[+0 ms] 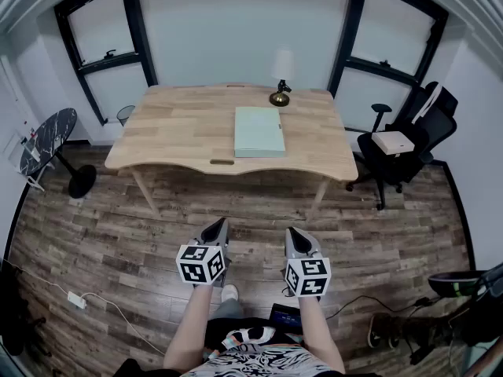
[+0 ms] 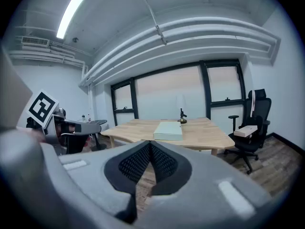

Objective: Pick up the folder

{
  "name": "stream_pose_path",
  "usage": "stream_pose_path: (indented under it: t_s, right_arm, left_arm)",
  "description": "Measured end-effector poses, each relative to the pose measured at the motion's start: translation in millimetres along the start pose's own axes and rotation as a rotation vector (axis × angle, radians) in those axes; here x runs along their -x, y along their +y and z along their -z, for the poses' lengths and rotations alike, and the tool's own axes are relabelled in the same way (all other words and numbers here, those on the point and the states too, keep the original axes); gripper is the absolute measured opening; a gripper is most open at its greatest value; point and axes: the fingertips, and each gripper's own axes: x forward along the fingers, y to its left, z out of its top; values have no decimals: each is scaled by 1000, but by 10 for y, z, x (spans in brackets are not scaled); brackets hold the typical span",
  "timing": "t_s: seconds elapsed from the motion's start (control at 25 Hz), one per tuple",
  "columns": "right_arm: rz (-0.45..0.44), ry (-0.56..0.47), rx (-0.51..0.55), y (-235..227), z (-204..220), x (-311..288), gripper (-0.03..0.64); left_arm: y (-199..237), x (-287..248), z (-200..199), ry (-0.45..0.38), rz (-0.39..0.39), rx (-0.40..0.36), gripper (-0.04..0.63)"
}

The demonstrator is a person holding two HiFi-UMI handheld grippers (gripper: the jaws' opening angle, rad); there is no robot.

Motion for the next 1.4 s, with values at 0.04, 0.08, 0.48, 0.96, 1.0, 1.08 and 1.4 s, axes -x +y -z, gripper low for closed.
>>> stream_pose_path:
  t_s: [0.04, 0.08, 0.48, 0.96, 1.0, 1.08, 1.4]
  right_arm:
    - [0, -6, -3, -18, -12, 15, 5]
    - [-1, -11, -6, -36, -23, 29, 5]
    - [-17, 2, -57, -169, 31, -109, 5]
    - [12, 104, -53, -783, 51, -1322, 5]
    - [18, 112, -57, -880, 13, -1512, 5]
    - [34, 128, -64, -1092, -104, -1905, 5]
    - [45, 159, -61, -1738, -630, -3460, 5]
  left_arm:
    - [-16, 4, -9, -4, -1, -1, 6]
    - [-31, 8, -18, -9, 0, 0, 8]
    - [-86, -130, -166, -34, 23, 6, 8]
    - [453, -1468, -262, 18, 30, -10, 8]
    - [521, -1683, -324, 24, 39, -8, 8]
    - [660, -2119, -471, 39, 53, -6, 8]
    - [1494, -3569, -922, 86, 47, 40, 8]
